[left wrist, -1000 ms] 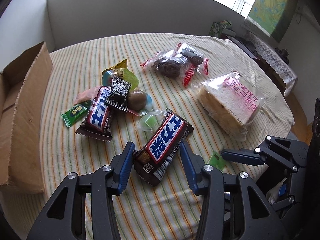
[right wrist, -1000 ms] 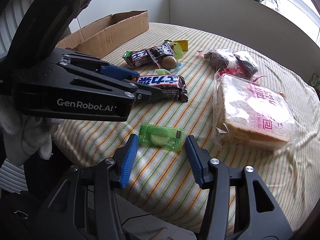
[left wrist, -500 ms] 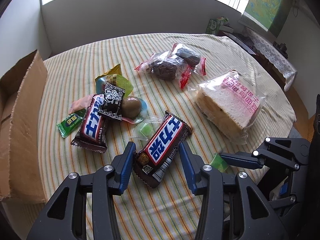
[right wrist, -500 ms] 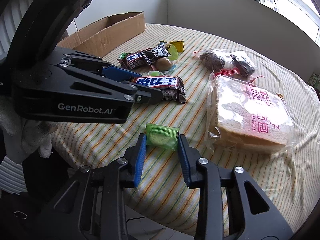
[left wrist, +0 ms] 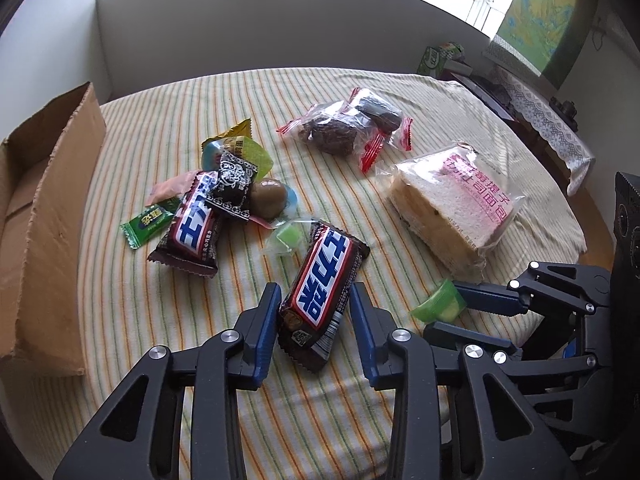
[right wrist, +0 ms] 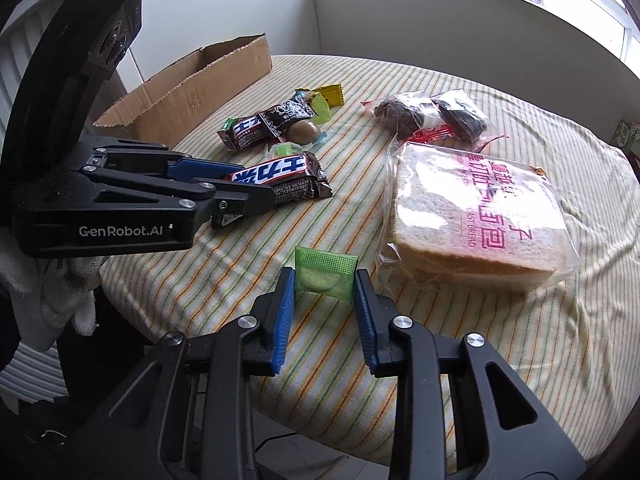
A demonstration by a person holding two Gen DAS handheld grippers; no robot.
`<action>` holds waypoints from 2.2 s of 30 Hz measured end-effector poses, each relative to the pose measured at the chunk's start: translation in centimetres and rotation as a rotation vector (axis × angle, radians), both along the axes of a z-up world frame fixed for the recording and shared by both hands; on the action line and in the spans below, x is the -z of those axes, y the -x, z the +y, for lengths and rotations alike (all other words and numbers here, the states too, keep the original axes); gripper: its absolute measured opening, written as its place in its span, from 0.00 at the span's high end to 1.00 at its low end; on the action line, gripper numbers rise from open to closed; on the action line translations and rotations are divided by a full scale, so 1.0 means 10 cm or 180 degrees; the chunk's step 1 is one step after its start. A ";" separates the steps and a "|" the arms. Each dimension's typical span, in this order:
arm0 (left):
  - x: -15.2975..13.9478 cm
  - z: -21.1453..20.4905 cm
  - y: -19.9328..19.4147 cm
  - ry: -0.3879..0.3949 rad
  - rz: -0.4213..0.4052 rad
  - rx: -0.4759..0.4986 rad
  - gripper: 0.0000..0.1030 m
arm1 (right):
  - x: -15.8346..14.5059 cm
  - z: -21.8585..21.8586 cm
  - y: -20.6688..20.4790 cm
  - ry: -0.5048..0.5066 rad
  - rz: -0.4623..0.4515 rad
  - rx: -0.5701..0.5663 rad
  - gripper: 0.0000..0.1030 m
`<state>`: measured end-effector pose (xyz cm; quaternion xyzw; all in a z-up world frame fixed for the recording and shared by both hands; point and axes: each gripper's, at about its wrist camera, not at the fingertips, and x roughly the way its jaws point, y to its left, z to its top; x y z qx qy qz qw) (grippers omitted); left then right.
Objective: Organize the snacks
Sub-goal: 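Close left gripper on the chocolate bar while right gripper closes on the green candy, then carry both snacks into the cardboard box and open both grippers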
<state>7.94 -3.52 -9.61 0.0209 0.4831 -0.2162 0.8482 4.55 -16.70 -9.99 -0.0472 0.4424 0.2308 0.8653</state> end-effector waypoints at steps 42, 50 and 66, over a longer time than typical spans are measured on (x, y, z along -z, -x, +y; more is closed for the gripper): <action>-0.60 0.74 0.17 0.0055 -0.0593 -0.0688 0.73 | -0.72 0.60 -0.27 -0.0033 -0.0529 -0.0341 0.71; -0.72 1.21 0.14 0.0040 -0.0720 -0.1048 0.73 | -0.95 1.06 -0.57 -0.0120 -0.0616 -0.0593 0.71; -0.63 1.91 0.03 0.0001 -0.0726 -0.1553 0.73 | -0.95 2.05 -0.95 -0.0192 -0.0513 -0.1021 0.70</action>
